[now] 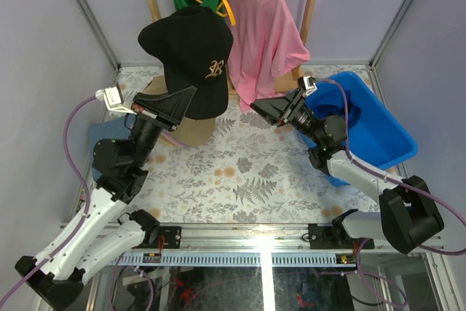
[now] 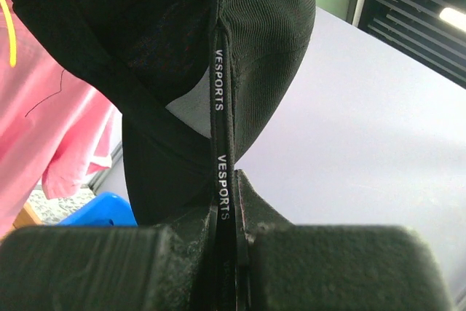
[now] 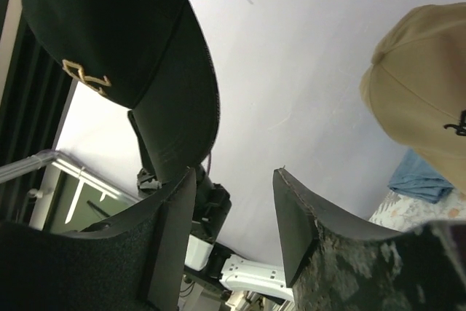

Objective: Stack the hats
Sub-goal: Stack the hat on the hat.

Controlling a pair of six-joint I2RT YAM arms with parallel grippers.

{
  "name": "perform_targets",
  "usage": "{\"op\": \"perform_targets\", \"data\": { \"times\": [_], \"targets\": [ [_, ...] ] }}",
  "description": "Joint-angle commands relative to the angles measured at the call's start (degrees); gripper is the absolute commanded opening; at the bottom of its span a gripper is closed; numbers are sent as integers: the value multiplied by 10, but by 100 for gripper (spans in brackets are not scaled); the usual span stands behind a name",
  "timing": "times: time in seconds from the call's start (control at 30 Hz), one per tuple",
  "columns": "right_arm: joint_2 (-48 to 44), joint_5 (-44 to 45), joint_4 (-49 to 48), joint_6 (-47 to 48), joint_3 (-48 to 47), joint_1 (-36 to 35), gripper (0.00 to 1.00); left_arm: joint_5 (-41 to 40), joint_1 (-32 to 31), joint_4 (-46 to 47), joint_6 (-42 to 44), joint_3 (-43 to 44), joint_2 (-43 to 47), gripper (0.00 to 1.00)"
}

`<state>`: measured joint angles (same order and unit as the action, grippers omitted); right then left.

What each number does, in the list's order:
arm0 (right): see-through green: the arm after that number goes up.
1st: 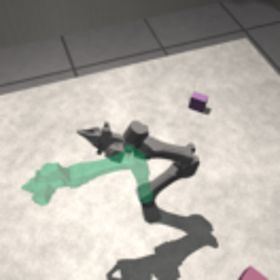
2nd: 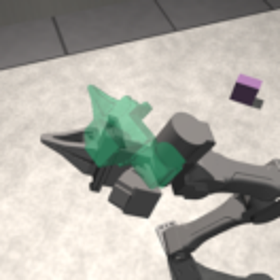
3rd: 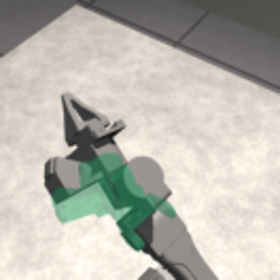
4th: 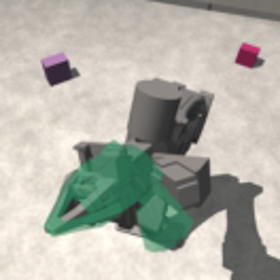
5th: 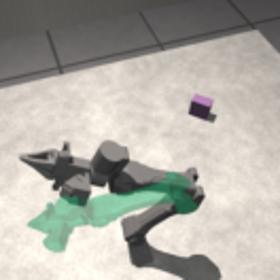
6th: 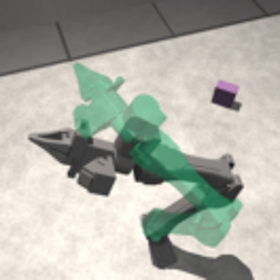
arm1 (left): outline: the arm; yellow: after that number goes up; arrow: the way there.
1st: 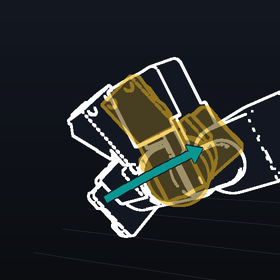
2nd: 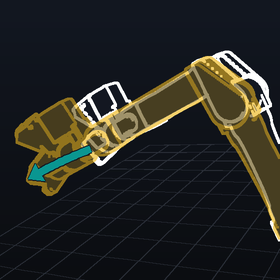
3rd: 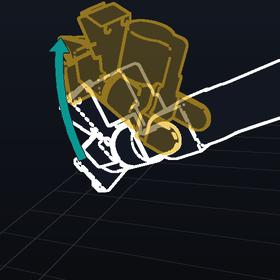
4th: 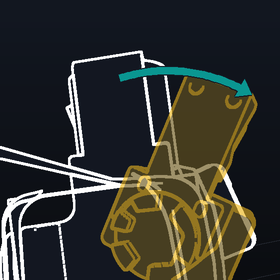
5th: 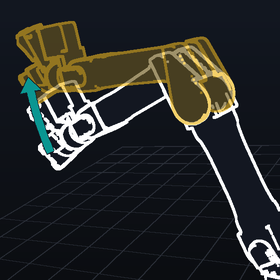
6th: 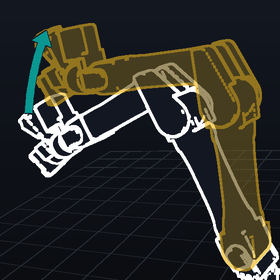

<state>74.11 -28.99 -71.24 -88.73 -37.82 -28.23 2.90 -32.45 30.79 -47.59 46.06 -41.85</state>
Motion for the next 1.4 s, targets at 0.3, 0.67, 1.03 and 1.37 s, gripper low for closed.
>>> {"op": "perform_targets", "data": {
  "times": [0.3, 0.67, 1.03, 1.37],
  "targets": [
    [-88, 66, 99, 57, 21, -28, 56, -58, 2, 51, 66, 28, -34, 0],
    [17, 150, 6, 16, -47, -152, 58, -174, -75, 100, 148, 11, -63, 0],
    [92, 203, -85, -26, -93, -212, 61, -205, -88, 126, 176, -35, -29, 0],
    [137, 214, -110, -42, -126, -233, 61, -206, -88, 142, 185, -63, -8, 0]
  ]
}}
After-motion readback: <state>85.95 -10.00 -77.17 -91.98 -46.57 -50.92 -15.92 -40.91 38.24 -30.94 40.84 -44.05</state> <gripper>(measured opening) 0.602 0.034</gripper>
